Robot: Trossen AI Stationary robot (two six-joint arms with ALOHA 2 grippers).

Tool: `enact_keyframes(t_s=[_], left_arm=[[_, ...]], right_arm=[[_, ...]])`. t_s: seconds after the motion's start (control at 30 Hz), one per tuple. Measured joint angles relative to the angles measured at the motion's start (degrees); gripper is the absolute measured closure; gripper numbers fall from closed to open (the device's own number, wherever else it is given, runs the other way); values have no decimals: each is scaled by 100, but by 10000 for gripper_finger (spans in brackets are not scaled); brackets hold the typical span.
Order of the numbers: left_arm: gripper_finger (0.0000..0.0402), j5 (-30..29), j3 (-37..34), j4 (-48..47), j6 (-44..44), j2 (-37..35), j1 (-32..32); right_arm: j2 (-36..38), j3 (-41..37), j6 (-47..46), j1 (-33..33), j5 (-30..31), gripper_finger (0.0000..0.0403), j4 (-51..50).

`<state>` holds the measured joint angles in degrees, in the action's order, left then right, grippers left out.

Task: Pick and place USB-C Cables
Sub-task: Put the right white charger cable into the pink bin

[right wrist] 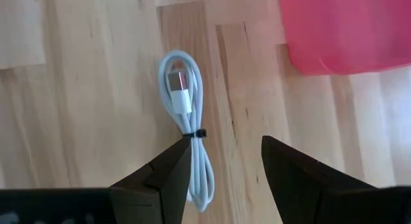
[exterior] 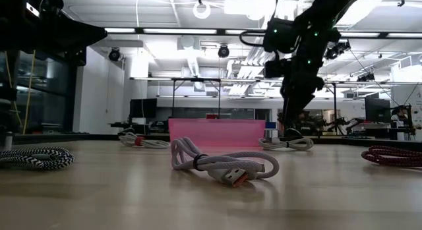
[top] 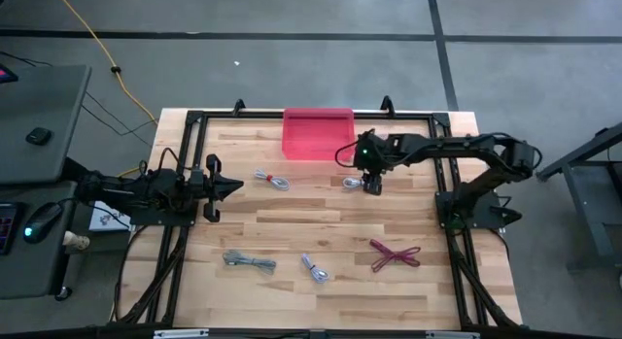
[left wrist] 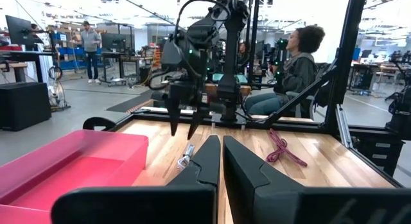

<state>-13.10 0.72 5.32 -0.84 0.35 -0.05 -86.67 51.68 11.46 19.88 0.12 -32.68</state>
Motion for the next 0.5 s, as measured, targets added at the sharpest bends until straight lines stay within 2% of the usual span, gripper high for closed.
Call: enact_keyframes(t_s=[0.5], left_arm=[[401, 0, 1, -16, 1, 0, 1]], right_arm=[[-729, 0, -2, -2, -407, 221, 149]])
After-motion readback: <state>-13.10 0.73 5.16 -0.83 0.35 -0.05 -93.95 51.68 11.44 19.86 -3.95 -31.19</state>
